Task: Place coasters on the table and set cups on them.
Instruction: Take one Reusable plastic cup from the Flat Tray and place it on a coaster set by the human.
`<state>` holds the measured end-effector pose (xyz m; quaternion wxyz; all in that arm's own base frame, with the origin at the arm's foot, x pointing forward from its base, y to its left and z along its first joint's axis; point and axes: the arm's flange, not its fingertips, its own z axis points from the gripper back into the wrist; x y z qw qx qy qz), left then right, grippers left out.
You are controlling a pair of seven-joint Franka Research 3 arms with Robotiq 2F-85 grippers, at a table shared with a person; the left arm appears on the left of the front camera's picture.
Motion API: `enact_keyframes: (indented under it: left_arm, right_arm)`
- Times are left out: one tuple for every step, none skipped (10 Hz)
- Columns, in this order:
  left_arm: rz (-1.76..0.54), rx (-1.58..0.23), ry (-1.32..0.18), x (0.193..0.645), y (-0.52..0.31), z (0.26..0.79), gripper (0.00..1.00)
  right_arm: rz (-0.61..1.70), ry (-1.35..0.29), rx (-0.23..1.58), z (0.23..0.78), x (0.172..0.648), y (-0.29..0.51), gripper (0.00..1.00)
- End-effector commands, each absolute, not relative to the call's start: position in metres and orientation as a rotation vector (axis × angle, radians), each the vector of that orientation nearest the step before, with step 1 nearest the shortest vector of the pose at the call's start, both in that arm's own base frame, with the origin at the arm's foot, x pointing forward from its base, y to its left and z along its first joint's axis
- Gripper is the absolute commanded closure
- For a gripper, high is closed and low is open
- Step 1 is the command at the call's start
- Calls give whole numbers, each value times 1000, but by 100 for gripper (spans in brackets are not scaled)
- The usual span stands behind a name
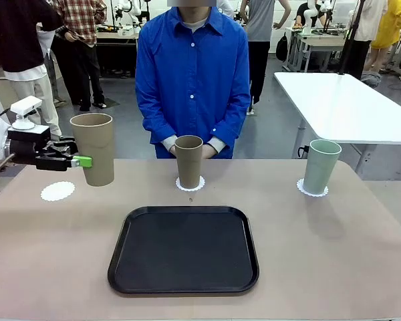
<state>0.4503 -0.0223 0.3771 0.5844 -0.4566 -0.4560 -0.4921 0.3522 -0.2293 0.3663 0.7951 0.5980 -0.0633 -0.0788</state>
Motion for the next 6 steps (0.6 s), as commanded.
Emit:
enact_keyframes:
  left_arm:
    - [-1062, -995, -1171, 470, 16, 377, 17]
    - [-996, -964, -1215, 473, 42, 377, 17]
    - [-934, -934, -1249, 476, 66, 375, 17]
    - [-868, -906, -1274, 477, 89, 370, 17]
    - [-806, -869, -1277, 480, 112, 365, 17]
    - [-755, -829, -1287, 483, 130, 359, 17]
  right_arm:
    - [-166, -136, 1292, 367, 352, -229, 0]
    - [-166, -136, 1292, 367, 352, -229, 0]
    - [-166, -136, 1292, 367, 352, -229, 0]
    - [-166, -136, 1292, 367, 352, -229, 0]
    - [-166, -136, 1292, 367, 352, -229, 0]
    - [-166, -136, 1292, 367, 352, -229, 0]
